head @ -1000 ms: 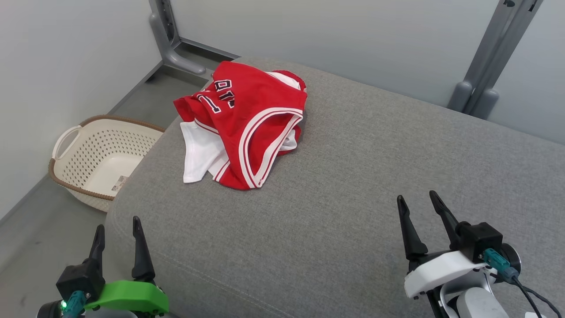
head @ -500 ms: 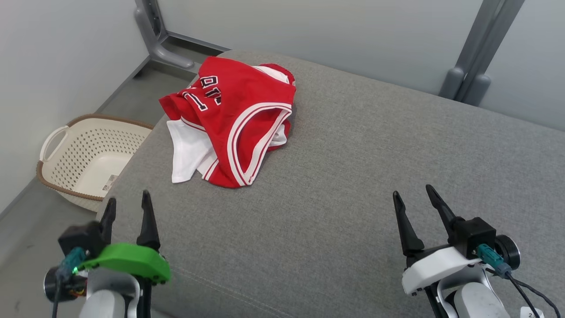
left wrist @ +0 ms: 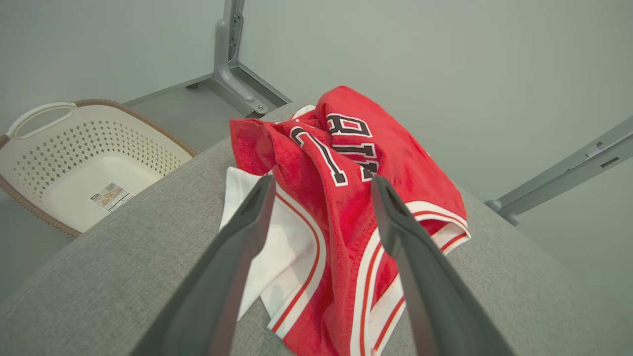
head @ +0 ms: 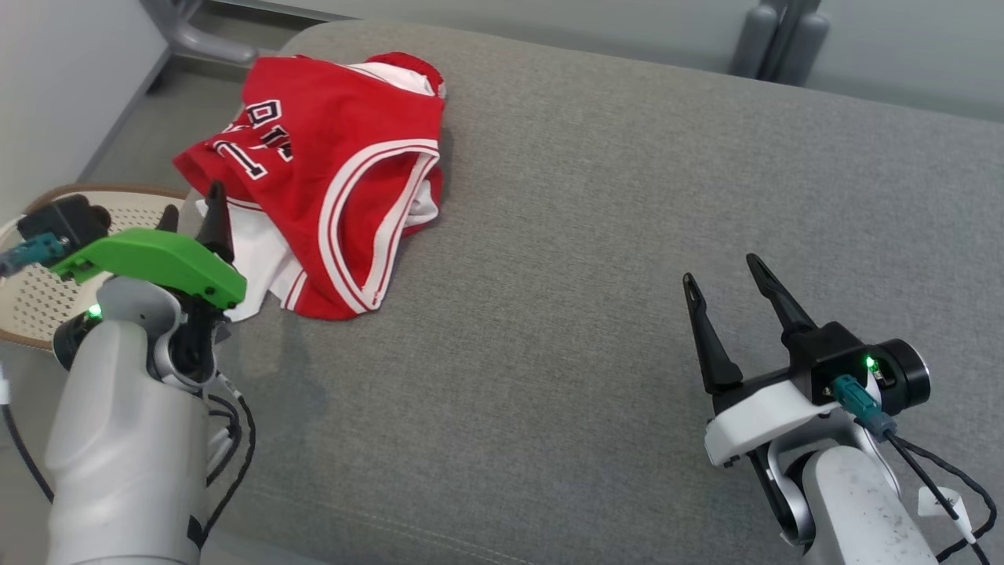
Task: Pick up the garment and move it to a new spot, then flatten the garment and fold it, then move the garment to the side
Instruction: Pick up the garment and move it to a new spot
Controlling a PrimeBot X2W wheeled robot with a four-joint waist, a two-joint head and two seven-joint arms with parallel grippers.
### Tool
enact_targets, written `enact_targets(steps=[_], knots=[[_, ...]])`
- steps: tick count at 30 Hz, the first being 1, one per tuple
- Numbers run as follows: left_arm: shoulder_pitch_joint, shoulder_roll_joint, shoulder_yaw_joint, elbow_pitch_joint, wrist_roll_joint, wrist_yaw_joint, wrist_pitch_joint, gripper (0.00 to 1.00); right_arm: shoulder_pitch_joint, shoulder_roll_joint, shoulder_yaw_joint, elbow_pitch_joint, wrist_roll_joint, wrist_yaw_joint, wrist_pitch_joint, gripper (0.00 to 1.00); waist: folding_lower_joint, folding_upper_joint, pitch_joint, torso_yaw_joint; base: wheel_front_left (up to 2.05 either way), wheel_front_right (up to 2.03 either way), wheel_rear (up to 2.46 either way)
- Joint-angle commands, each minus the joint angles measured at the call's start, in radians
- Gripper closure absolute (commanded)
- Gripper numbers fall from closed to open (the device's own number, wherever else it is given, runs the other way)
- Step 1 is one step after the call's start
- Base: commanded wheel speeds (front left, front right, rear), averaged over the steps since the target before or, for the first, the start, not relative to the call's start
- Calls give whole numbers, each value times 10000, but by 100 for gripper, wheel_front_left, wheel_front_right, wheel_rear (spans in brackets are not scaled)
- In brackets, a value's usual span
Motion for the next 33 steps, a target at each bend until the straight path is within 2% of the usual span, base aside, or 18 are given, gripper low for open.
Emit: enact_targets(steps=[1, 5, 11, 14, 15, 16, 20, 26, 33], knots=[[-367, 111, 126, 286, -145, 7, 74, 0, -138, -47, -33, -107, -122, -6, 62, 0, 0, 0, 977, -999, 0, 0, 0], [-1116, 525, 325, 1090, -350, 20, 240, 0, -206, -46, 49, -399, -234, -6, 181, 0, 0, 0, 1404, -1519, 0, 0, 0], [-1712, 948, 602, 2306, -483, 703, 633, 0, -243, -44, 40, -664, -230, -6, 237, 0, 0, 0, 1764, -2114, 0, 0, 0], [-1874, 1057, 646, 2602, -564, 694, 727, 0, -246, -43, 37, -693, -159, -6, 212, 0, 0, 0, 1799, -2258, 0, 0, 0], [-1883, 1083, 623, 2667, -567, 625, 716, 32, -244, -43, 3, -673, -116, -6, 183, 0, 0, 0, 1773, -2283, 0, 0, 0], [-1903, 1109, 588, 2678, -546, 562, 665, 100, -233, -43, -28, -642, -97, -6, 163, 0, 0, 0, 1738, -2289, 0, 0, 0], [-2163, 1372, 505, 2511, -371, 336, 125, 100, -159, -38, -56, -450, 124, -6, -31, 0, 0, 0, 1390, -2209, 0, 0, 0], [-2848, 1653, 23, 1911, 208, 151, -732, 100, 4, -41, 143, 89, 694, -6, -362, 0, 0, 0, 311, -2030, 0, 0, 0], [-4065, 1116, -832, 635, 436, -275, -413, 100, 190, -40, 224, 672, 1251, -6, -712, 0, 0, 0, -973, -2293, 0, 0, 0]])
